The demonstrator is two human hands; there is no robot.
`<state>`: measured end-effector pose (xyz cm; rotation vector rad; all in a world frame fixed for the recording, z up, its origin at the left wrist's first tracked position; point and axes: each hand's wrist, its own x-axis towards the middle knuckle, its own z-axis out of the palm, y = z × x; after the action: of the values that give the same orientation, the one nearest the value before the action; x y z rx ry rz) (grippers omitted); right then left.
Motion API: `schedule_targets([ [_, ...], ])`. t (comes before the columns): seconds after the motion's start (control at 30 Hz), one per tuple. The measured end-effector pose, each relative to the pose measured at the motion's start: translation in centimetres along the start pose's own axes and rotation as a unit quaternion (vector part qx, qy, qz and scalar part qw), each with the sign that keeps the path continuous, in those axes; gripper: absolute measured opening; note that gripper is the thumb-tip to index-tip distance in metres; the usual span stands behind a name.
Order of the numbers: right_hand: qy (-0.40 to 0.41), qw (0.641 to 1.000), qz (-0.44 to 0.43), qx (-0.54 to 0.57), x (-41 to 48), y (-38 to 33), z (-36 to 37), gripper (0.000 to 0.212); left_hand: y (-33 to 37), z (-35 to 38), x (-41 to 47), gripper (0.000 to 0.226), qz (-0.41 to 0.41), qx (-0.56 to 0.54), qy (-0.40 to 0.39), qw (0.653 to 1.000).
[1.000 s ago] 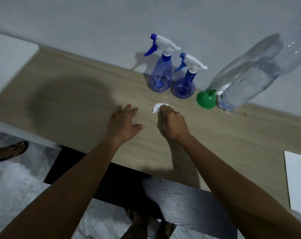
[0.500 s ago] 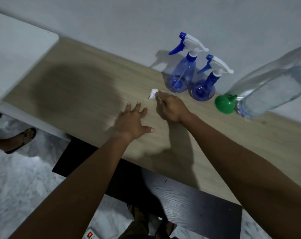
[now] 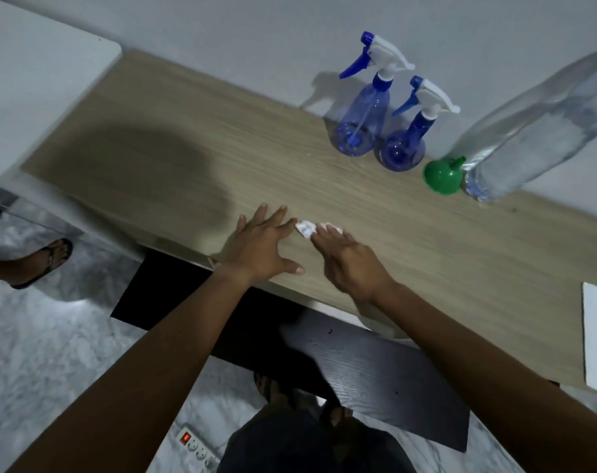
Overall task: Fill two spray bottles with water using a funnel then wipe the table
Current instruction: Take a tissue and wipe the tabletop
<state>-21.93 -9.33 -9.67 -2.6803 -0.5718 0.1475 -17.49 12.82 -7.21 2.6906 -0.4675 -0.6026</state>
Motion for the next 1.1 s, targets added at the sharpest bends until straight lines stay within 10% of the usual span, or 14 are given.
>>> schedule_targets([
  [0.27,-0.005,1.000,0.011,-0.026,-0.7,-1.3,-3.5,0.024,1.9,-0.5,0.4,0.109,-0.027,0.055,-0.010,0.998],
  [0.53,0.171,0.933,0.269,0.165,-6.7,3.0,-8.1,0.017,9.0,1.0,0.1,0.090,-0.003,0.025,-0.015,1.000],
  [1.1,0.386,0.773,0.476,0.163,-42.9,22.9,-19.5,0.010,51.8,16.4,0.6,0.075,0.216,0.045,-0.067,0.973],
])
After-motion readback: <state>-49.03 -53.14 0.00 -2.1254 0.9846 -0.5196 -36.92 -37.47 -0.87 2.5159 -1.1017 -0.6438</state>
